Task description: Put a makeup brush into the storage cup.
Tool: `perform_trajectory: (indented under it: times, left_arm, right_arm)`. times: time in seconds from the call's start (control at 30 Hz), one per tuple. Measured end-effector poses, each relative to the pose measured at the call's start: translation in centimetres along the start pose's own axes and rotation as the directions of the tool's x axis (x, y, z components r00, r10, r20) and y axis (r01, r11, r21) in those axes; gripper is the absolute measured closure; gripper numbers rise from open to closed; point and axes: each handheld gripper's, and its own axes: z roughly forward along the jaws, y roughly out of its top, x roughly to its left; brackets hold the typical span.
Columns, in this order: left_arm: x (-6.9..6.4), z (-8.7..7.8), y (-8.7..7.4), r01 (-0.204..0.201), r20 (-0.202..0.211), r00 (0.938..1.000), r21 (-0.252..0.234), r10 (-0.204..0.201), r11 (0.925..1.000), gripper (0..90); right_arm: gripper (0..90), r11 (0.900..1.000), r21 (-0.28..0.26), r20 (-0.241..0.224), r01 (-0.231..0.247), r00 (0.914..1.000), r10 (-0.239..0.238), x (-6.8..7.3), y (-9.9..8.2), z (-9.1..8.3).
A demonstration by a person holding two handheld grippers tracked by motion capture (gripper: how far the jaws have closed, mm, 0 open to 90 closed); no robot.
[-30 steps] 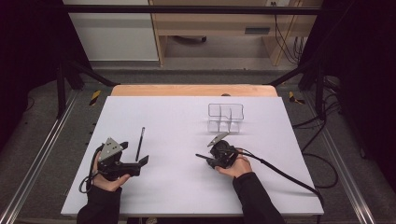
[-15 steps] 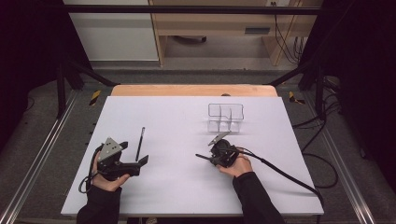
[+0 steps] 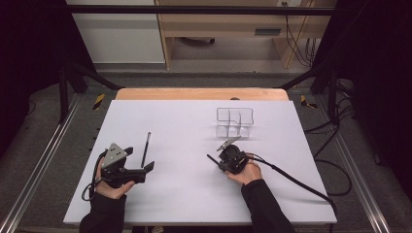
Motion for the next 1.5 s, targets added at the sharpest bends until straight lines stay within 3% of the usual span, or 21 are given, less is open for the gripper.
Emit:
perform_trajectory:
  times: [0.2, 0.37, 0.57, 0.73, 1.07, 1.13, 1.5]
  left_arm:
    - [0.0, 0.0, 0.0, 0.001, 0.000, 1.0000, 0.000, -0.001, 1.0000, 5.4]
    - [0.0, 0.0, 0.0, 0.000, 0.001, 1.0000, 0.001, 0.000, 1.0000, 5.4]
    - [0.0, -0.1, 0.1, -0.002, 0.001, 1.0000, -0.001, 0.002, 1.0000, 5.4]
    - [0.0, -0.1, 0.0, -0.002, 0.002, 1.0000, 0.000, 0.002, 1.0000, 5.4]
    - [0.0, 0.0, 0.0, -0.003, 0.003, 1.0000, 0.006, 0.003, 1.0000, 5.4]
    - [0.0, 0.0, 0.0, -0.005, 0.004, 1.0000, 0.006, 0.005, 1.0000, 5.4]
    - [0.0, 0.1, 0.0, -0.006, 0.003, 1.0000, 0.008, 0.006, 0.9999, 5.4]
  right_arm:
    - [69.8, 1.0000, -0.001, -0.011, 0.005, 0.9999, -0.005, -0.3, 0.4, -1.0]
    - [67.3, 0.9995, 0.019, 0.000, 0.023, 0.9997, -0.023, -0.6, 1.1, -2.2]
    - [65.3, 0.9955, 0.085, -0.002, 0.041, 0.9991, -0.041, -0.4, 2.2, -2.7]
    - [64.3, 0.9828, 0.176, -0.015, 0.055, 0.9985, -0.053, -0.2, 2.6, -1.8]
    - [68.7, 0.9698, 0.235, -0.022, 0.065, 0.9978, -0.062, -0.4, 2.5, -0.7]
    - [70.8, 0.9629, 0.263, -0.020, 0.061, 0.9982, -0.057, -0.3, 2.4, -0.3]
    - [79.3, 0.9593, 0.279, -0.026, 0.044, 0.9989, -0.038, -0.3, 2.4, -0.1]
